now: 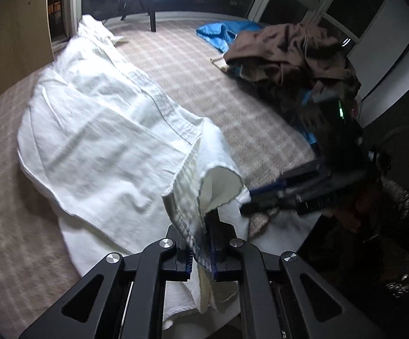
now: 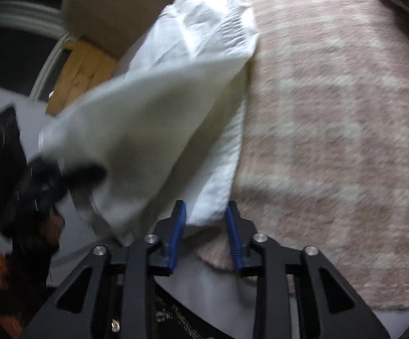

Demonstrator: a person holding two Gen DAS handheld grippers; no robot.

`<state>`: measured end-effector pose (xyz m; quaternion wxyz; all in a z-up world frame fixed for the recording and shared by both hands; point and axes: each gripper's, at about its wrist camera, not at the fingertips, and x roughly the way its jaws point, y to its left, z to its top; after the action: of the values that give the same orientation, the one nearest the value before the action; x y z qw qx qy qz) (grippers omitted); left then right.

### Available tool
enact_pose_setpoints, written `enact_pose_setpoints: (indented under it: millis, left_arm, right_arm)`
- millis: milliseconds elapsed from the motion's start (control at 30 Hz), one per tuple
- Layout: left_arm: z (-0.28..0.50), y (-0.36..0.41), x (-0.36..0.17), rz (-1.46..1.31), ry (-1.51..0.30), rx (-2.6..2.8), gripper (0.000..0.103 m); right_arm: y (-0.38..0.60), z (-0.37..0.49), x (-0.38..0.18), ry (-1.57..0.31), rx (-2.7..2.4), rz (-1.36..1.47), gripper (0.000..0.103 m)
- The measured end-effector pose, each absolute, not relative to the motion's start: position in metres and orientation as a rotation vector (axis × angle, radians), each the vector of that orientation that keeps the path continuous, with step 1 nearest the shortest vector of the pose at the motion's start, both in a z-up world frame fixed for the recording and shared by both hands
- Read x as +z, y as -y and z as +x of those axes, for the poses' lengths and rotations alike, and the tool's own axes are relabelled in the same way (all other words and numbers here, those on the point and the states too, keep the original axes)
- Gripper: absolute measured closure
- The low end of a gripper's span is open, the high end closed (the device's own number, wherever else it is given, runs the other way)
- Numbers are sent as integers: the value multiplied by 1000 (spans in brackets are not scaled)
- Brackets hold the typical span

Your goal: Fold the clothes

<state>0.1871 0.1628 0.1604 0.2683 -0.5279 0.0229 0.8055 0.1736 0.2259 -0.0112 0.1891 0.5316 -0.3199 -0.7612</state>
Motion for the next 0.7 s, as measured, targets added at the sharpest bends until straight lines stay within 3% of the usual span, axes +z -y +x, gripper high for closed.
enact_pose_setpoints:
  millis: [167,200,233,267,533,600,633,700]
  left_arm:
    - [178,-162,179,-1389,-126,2175,95]
    - [177,-163,181,-1384,-147,2173,95]
    - [178,-164,183,-1377,-168,2167,95]
    - [178,-166,185,-1371,-186,2156,96]
    - [190,-189,193,-1310,-253,2051,96]
    - [194,-194,187,-1319,-243,2011,96]
    - [199,-198,182,-1337,-234,1965,94]
    - [209,-201,174,-1366,-225,1899,94]
  right_arm:
    - [-215,180,-11,762,-2196,1368,70]
    - [-214,179,-10,757,-2192,1360,73]
    - [-213,178,-9,758,-2184,1356,89]
    - [-215,176,-6,770,-2171,1357,97]
    - [-246,174,44,938,-2117,1362,98]
    - [-248,179,41,962,-2096,1425,94]
    - [-250,184,36,970,-2080,1471,85]
    - [-255,191,27,967,-2137,1525,80]
